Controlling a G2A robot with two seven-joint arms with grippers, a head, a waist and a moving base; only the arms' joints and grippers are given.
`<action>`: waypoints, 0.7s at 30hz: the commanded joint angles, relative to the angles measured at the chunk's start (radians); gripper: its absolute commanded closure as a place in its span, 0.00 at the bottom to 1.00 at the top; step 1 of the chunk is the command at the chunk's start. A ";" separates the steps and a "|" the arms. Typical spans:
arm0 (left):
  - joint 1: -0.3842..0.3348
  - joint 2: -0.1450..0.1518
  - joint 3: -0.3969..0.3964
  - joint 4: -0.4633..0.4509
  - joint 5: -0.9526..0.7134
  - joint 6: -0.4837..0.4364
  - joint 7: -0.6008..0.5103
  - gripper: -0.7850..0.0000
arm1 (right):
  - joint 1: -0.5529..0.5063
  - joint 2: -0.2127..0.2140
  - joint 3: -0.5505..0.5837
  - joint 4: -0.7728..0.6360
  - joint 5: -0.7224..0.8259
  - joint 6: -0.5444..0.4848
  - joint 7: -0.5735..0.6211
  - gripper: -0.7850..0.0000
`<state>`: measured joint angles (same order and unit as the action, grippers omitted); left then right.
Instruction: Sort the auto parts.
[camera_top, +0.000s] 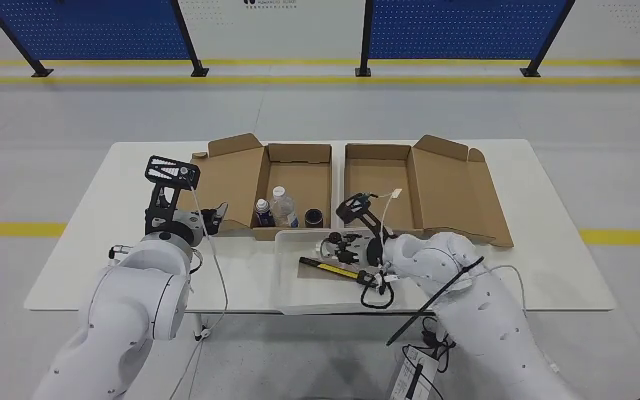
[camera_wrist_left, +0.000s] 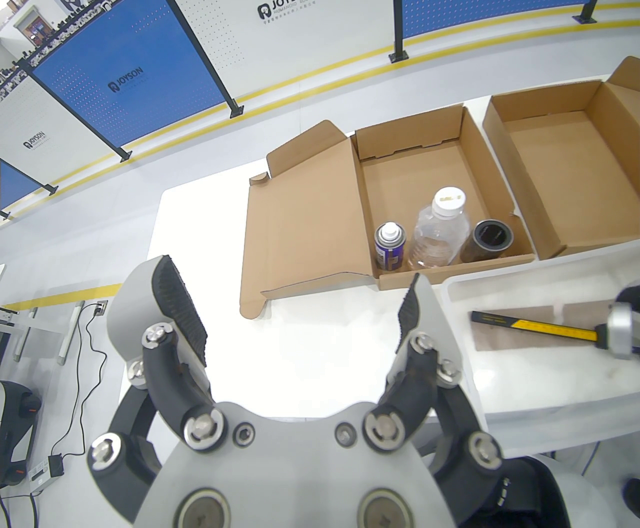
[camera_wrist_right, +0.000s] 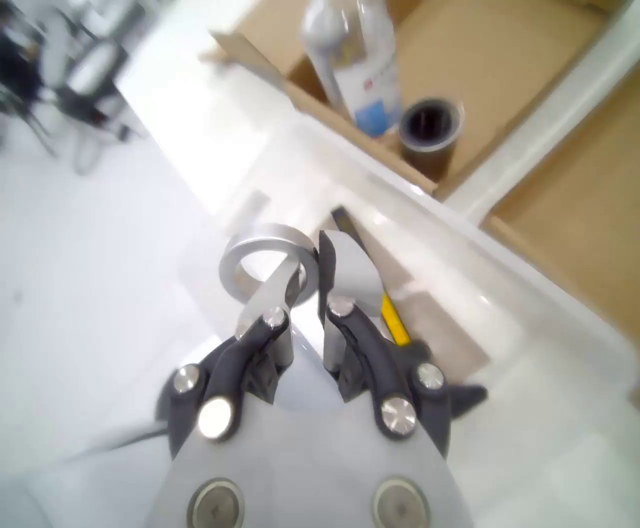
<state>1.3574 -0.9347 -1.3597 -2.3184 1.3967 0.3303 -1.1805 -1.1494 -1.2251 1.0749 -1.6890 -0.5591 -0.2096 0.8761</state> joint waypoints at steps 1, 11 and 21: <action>0.000 0.000 0.000 0.000 0.000 0.000 0.000 0.00 | -0.043 0.002 0.031 -0.001 0.094 -0.069 -0.088 1.00; 0.000 0.000 0.000 0.000 0.000 0.000 0.000 0.00 | -0.080 -0.007 0.013 0.101 0.377 -0.328 -0.228 1.00; 0.000 0.000 0.000 0.000 0.000 0.000 0.000 0.00 | -0.035 -0.022 -0.054 0.202 0.500 -0.442 -0.242 1.00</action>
<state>1.3574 -0.9347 -1.3597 -2.3184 1.3967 0.3303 -1.1805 -1.1877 -1.2473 1.0230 -1.4900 -0.0570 -0.6530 0.6333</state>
